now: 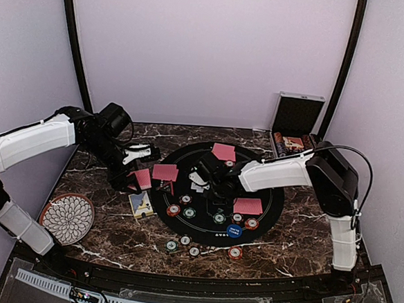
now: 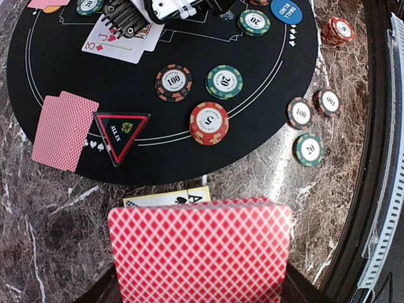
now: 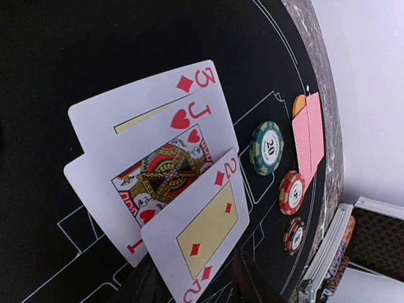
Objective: Distribute texas hold em gaming equipment
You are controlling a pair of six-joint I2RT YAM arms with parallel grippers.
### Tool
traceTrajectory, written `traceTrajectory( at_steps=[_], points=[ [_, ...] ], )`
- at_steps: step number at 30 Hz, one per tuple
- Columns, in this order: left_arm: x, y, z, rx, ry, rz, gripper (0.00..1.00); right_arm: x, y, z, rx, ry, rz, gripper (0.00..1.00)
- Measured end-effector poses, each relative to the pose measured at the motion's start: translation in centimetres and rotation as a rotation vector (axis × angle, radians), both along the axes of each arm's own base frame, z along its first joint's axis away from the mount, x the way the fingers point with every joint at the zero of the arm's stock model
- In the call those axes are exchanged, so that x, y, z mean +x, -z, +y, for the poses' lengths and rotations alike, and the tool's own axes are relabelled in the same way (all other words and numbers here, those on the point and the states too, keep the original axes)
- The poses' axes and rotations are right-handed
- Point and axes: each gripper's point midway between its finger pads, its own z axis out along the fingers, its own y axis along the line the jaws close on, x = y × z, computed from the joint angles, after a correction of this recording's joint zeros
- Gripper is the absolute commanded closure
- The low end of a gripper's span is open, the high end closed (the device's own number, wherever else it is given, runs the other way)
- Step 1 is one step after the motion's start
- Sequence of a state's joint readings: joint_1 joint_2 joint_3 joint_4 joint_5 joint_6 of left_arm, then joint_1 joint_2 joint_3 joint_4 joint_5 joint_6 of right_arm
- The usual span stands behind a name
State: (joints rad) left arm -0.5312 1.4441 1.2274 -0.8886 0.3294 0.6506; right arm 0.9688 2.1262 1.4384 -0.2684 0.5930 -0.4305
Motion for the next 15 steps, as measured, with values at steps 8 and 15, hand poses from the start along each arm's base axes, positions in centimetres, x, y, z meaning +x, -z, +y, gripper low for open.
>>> traceTrajectory(
  at_steps=[8, 15],
  points=[
    [0.0, 0.0, 0.0, 0.001, -0.001, 0.0, 1.0, -0.5, -2.2, 0.3, 0.069, 0.007, 0.012, 0.4],
    [0.0, 0.0, 0.0, 0.0, -0.001, -0.001, 1.0, -1.0, -3.6, 0.3, 0.128, 0.014, 0.041, 0.35]
  ],
)
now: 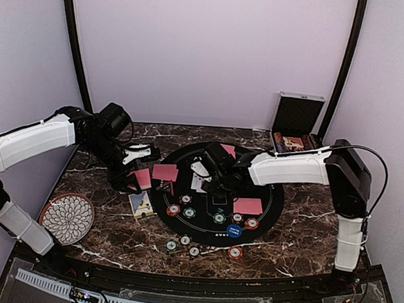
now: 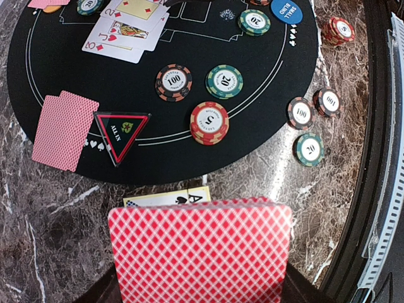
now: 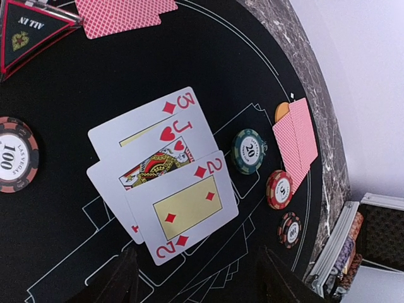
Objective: Distribute texas hold em gaming equipment
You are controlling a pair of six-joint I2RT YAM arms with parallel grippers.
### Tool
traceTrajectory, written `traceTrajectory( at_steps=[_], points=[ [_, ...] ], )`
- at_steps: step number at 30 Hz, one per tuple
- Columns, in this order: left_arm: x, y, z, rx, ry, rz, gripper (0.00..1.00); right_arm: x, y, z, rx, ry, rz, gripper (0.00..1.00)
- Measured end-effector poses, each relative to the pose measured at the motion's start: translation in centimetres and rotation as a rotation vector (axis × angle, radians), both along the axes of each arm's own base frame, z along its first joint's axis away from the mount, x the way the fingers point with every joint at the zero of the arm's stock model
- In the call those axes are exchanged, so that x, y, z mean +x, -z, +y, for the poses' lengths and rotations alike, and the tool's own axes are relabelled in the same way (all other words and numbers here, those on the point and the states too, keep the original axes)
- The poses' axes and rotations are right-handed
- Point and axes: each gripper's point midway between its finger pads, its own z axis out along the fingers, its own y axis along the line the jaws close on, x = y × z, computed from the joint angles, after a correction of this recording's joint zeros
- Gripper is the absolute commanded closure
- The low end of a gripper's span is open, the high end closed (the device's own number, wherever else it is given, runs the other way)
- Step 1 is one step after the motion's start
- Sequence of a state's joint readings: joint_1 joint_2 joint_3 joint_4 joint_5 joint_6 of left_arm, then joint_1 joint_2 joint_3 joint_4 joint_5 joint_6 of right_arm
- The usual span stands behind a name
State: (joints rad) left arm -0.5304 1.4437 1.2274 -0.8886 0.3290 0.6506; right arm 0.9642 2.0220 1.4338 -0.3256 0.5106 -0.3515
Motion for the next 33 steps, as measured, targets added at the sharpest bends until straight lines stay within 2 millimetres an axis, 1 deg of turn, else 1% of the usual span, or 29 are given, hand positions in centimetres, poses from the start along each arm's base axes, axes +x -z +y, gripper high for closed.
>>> traceTrajectory(
  at_steps=[2, 3, 5, 6, 8, 12, 14, 16, 20, 26, 30, 33],
  points=[
    [0.0, 0.0, 0.0, 0.0, 0.0, 0.0, 1.0, 0.0, -0.4, -0.2, 0.028, 0.018, 0.014, 0.32],
    [0.0, 0.0, 0.0, 0.0, 0.0, 0.0, 1.0, 0.1, -0.7, -0.3, 0.053, 0.03, 0.029, 0.27],
    [0.0, 0.0, 0.0, 0.0, 0.0, -0.001, 1.0, 0.6, -1.8, -0.7, 0.133, 0.073, 0.057, 0.09],
    [0.0, 0.0, 0.0, 0.0, 0.0, -0.001, 1.0, 1.0, -2.6, -1.1, 0.187, 0.096, 0.074, 0.03],
    [0.0, 0.0, 0.0, -0.001, 0.0, -0.001, 1.0, 2.1, -4.8, -1.9, 0.31, 0.163, 0.094, 0.02],
    [0.0, -0.1, 0.0, -0.002, 0.0, -0.003, 1.0, 4.2, -10.5, -3.6, 0.598, 0.284, 0.118, 0.01],
    [0.0, -0.1, 0.0, -0.002, 0.0, -0.003, 1.0, 4.5, -12.3, -3.6, 0.722, 0.312, 0.161, 0.01],
    [0.0, -0.1, 0.0, -0.003, 0.0, -0.003, 1.0, 4.7, -13.4, -3.0, 0.832, 0.309, 0.228, 0.02],
    [0.0, -0.1, 0.0, -0.003, 0.0, -0.003, 1.0, 3.9, -13.2, -1.4, 0.965, 0.297, 0.399, 0.01],
    [0.0, -0.1, 0.0, -0.003, 0.0, -0.004, 1.0, 1.4, -12.3, 2.5, 1.134, 0.265, 0.714, 0.01],
    [0.0, -0.1, 0.0, -0.003, 0.0, -0.004, 1.0, -0.5, -11.4, 4.8, 1.174, 0.262, 0.885, 0.02],
    [0.0, -0.1, 0.0, -0.003, 0.0, -0.003, 1.0, -2.5, -10.7, 7.1, 1.165, 0.25, 0.997, 0.01]
  ],
)
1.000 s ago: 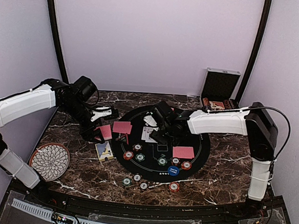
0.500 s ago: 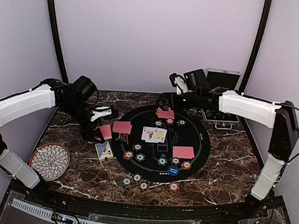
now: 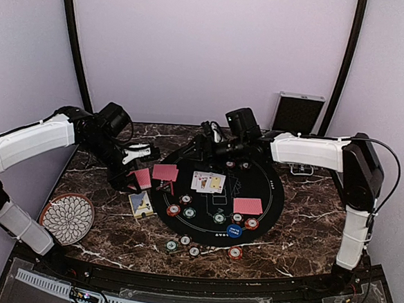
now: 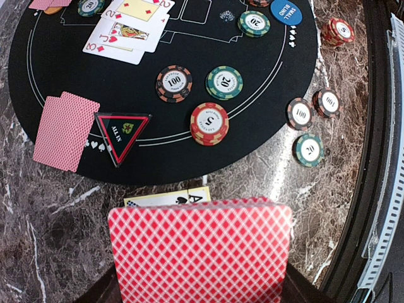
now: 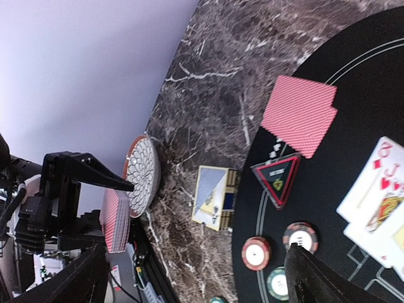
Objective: Distribute texas hold em gaming equipment
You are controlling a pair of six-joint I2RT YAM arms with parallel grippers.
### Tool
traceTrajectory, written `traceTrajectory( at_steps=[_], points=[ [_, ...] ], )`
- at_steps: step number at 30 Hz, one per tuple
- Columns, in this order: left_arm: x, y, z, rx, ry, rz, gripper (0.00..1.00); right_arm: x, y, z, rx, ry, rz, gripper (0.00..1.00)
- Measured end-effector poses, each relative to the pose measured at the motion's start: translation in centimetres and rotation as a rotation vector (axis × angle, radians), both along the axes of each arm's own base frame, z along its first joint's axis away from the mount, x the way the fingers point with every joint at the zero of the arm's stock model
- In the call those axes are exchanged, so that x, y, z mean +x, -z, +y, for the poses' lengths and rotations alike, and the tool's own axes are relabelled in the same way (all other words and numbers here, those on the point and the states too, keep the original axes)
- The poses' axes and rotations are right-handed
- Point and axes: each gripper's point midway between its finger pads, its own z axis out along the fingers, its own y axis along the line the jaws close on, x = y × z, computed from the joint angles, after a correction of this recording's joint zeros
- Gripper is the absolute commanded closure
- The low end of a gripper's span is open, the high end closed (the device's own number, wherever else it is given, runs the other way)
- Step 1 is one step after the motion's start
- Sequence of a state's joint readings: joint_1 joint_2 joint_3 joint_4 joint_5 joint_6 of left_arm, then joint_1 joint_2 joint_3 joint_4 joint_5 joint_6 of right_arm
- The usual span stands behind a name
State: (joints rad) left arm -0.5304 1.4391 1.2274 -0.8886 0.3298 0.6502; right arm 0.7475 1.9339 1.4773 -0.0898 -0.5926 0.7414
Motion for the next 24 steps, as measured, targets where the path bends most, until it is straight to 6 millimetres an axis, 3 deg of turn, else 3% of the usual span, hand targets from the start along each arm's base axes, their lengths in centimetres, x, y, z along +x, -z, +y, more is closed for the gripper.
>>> traceTrajectory(
  at_steps=[3, 9, 24],
  points=[
    [0.0, 0.0, 0.0, -0.001, 0.0, 0.0, 1.0, -2.0, 0.5, 2.5, 0.014, -0.062, 0.061, 0.01],
    [0.0, 0.0, 0.0, -0.001, 0.001, 0.0, 1.0, -4.9, 1.2, 5.5, 0.034, -0.132, 0.155, 0.04],
    [0.0, 0.0, 0.0, -0.003, 0.001, 0.001, 1.0, -6.9, 1.9, 9.3, 0.125, -0.219, 0.285, 0.1]
  ],
)
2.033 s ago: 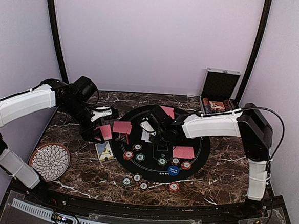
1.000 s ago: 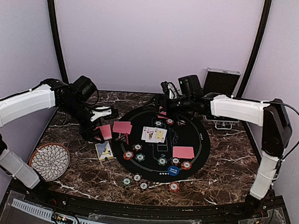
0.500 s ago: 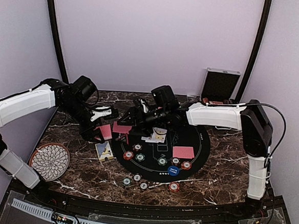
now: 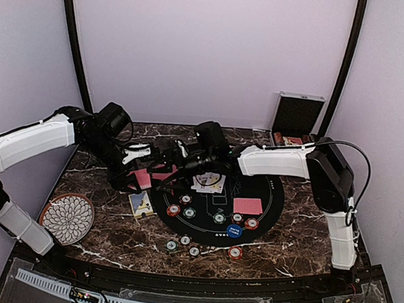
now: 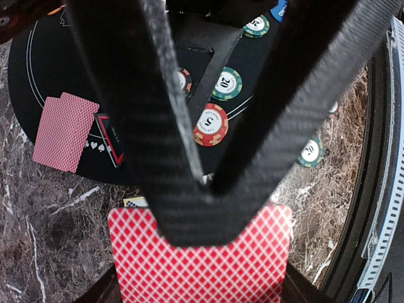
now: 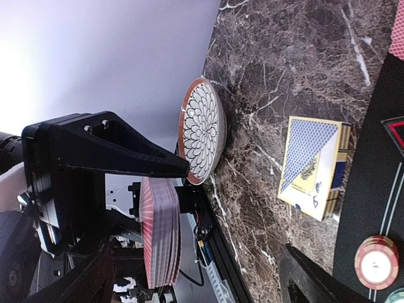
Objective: Distribute texas hold em gaming equipment
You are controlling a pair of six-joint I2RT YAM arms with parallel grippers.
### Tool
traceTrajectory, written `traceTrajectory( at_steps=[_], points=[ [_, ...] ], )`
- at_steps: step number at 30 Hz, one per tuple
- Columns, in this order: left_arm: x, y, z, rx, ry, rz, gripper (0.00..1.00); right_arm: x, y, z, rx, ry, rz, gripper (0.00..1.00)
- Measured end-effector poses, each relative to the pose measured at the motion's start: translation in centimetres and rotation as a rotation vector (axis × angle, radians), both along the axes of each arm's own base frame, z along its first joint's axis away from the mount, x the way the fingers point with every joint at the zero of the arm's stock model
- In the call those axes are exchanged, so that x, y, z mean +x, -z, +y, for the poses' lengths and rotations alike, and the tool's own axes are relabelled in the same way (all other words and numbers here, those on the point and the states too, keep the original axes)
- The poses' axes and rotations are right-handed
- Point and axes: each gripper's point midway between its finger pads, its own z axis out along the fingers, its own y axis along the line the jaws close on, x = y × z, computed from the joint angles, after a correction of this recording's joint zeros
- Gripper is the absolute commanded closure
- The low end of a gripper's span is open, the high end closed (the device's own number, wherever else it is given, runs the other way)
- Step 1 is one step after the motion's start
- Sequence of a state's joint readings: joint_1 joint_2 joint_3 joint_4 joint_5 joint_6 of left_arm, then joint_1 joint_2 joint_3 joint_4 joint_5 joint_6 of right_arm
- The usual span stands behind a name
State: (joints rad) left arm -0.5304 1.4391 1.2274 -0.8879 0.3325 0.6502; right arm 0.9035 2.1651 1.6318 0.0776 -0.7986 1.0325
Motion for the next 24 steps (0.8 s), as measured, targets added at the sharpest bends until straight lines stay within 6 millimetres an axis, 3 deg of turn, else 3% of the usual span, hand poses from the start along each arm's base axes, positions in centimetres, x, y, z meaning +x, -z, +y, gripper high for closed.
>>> traceTrajectory(
  at_steps=[16, 24],
  points=[
    [0.0, -0.1, -0.1, -0.008, 0.003, 0.002, 1.0, -1.7, 0.6, 4.0, 0.039, -0.097, 0.044, 0.11],
    [0.1, -0.5, -0.3, -0.016, 0.004, -0.006, 1.0, -1.8, 1.7, 4.6, 0.019, -0.113, 0.066, 0.14]
  ],
)
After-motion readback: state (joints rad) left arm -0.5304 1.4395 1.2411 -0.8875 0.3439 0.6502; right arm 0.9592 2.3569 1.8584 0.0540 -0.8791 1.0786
